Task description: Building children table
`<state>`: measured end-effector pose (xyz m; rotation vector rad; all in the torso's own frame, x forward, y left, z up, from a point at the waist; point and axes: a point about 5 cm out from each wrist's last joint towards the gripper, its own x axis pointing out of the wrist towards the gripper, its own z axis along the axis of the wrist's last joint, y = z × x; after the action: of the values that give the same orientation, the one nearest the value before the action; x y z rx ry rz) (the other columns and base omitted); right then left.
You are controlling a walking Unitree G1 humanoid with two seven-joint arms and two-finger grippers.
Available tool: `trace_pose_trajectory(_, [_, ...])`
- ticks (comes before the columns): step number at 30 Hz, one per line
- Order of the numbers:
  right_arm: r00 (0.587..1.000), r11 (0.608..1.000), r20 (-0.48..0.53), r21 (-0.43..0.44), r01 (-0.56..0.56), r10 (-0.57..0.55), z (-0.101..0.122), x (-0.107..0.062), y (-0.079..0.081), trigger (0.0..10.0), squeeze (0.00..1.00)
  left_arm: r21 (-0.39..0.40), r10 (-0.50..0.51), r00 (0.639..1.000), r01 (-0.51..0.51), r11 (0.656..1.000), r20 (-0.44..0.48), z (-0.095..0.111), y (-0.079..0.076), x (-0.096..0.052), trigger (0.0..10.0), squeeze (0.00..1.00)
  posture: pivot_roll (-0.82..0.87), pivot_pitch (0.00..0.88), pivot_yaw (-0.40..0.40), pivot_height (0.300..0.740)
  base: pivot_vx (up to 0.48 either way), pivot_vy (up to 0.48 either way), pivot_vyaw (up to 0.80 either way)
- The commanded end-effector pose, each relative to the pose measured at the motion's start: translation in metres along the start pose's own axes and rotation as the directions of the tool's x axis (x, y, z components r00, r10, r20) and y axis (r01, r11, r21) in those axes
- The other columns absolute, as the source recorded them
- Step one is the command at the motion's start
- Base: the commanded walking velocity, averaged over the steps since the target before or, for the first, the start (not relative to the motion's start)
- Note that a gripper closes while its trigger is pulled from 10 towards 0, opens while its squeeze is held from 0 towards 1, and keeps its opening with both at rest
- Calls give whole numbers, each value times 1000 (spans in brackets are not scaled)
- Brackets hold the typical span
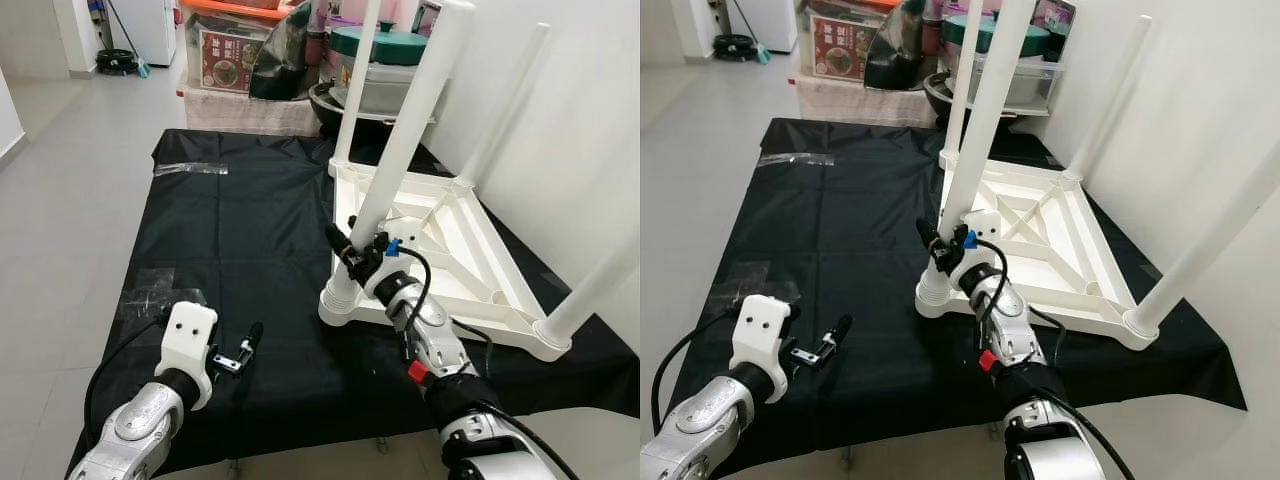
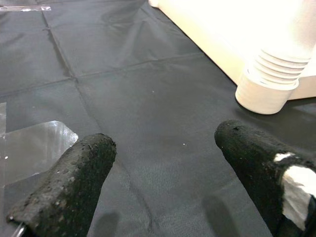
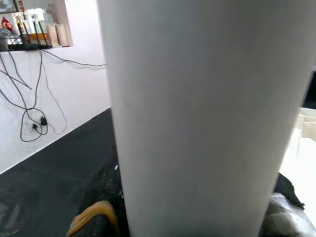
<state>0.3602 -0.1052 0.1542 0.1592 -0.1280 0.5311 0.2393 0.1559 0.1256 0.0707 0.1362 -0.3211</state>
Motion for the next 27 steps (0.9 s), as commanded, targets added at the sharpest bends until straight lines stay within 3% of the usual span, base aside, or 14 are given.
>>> trace_pose_trajectory(1, [994,995,-94,94,-41,50,-25,-8,11,0,0,-13,1,1000,-2,1000,-20,-6,-1,-1,10000,0,113,0,-148,740,0,0,0])
trace_pose_trajectory(7, [993,990,-98,128,-53,66,-29,-12,15,0,0,-15,-2,1000,1,1000,-23,-6,-2,-1,10000,0,109,0,-145,740,0,0,0])
trace_pose_trajectory(8, [988,983,-103,154,-97,113,-33,-19,24,0,0,-16,-4,1000,4,1000,-25,-6,-1,0,10000,0,104,0,-140,740,0,0,0])
trace_pose_trajectory(15, [979,969,-98,187,-159,179,-30,-28,31,0,0,-13,-1,1000,1,1000,-28,-7,1,0,10000,0,98,0,-139,740,0,0,0])
trace_pose_trajectory(27, [927,916,-119,239,-322,356,-22,-51,51,0,0,-14,4,999,-4,1000,-41,-9,4,-1,10000,0,86,0,-134,740,0,0,0])
